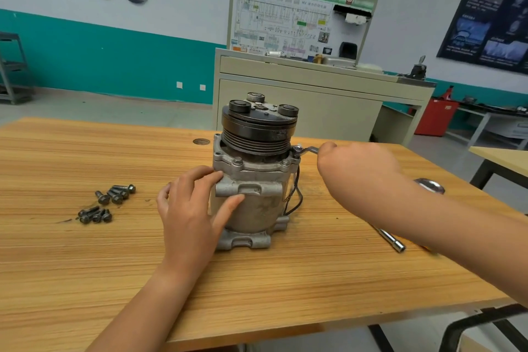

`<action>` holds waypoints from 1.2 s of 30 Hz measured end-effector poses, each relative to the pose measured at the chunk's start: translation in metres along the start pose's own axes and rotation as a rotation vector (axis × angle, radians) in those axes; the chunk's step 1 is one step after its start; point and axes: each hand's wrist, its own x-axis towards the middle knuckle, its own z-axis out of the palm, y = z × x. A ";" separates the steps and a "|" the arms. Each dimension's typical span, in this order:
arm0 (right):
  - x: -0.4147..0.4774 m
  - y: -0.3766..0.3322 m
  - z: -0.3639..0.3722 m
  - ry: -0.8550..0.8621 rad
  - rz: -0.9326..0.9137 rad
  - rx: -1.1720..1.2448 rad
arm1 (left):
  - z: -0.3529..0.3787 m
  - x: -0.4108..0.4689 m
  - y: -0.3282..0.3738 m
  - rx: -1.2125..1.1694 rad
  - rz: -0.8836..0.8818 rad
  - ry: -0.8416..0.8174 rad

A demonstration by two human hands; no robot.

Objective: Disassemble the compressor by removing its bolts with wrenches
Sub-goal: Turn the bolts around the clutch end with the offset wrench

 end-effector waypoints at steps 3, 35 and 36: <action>-0.002 -0.006 0.011 0.029 -0.007 0.005 | 0.002 0.000 0.001 -0.032 -0.025 -0.017; 0.012 0.015 0.001 0.063 -0.169 -0.073 | -0.002 0.001 -0.003 -0.288 -0.124 -0.073; 0.012 0.015 0.001 0.061 -0.169 -0.076 | -0.002 0.001 -0.004 -0.292 -0.134 -0.070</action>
